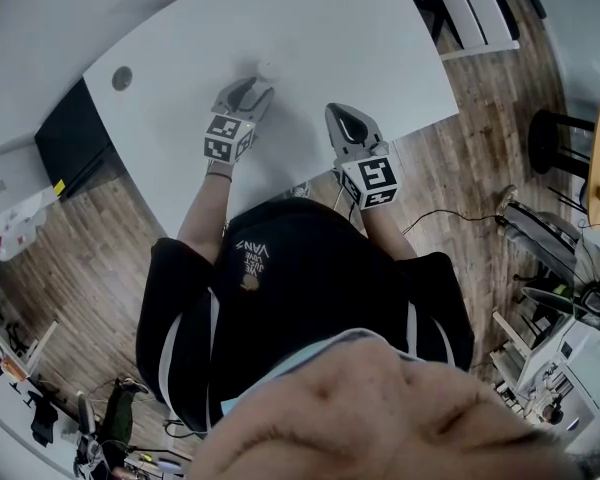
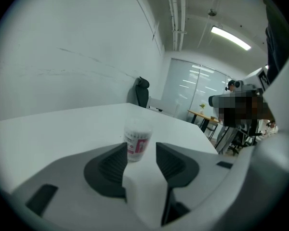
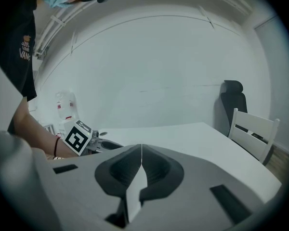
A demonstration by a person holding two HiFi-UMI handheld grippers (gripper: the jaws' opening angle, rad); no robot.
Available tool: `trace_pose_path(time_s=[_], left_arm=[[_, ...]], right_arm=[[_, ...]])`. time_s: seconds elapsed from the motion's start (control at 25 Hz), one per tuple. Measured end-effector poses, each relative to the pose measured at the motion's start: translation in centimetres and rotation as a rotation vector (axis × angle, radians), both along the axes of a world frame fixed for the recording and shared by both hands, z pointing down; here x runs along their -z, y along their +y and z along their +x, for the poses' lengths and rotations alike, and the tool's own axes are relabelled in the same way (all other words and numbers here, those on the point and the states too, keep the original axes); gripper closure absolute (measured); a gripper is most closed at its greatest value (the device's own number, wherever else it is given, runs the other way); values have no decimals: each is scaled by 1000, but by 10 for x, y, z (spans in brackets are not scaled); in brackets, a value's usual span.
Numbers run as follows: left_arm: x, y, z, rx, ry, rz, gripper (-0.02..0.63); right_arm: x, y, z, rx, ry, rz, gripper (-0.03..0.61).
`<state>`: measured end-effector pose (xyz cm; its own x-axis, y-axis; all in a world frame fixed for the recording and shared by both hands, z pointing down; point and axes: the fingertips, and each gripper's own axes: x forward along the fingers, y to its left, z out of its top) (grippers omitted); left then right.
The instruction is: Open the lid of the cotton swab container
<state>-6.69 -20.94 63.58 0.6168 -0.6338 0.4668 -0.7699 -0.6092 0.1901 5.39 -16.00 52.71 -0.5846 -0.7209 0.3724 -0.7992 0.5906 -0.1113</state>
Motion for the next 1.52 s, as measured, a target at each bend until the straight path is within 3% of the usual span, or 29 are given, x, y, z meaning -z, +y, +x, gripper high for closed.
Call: trace_pose_path(time_s=[0.32, 0.56, 1.52], left_arm=[[-6, -11, 6, -27, -25, 15, 321], [-5, -27, 8, -32, -49, 73, 314], [-20, -35, 28, -102, -156, 71, 315]], right_arm=[[-6, 0, 0, 3, 8, -14, 565], [-10, -1, 2, 0, 22, -23, 566], [-15, -5, 11, -17, 24, -36, 566]])
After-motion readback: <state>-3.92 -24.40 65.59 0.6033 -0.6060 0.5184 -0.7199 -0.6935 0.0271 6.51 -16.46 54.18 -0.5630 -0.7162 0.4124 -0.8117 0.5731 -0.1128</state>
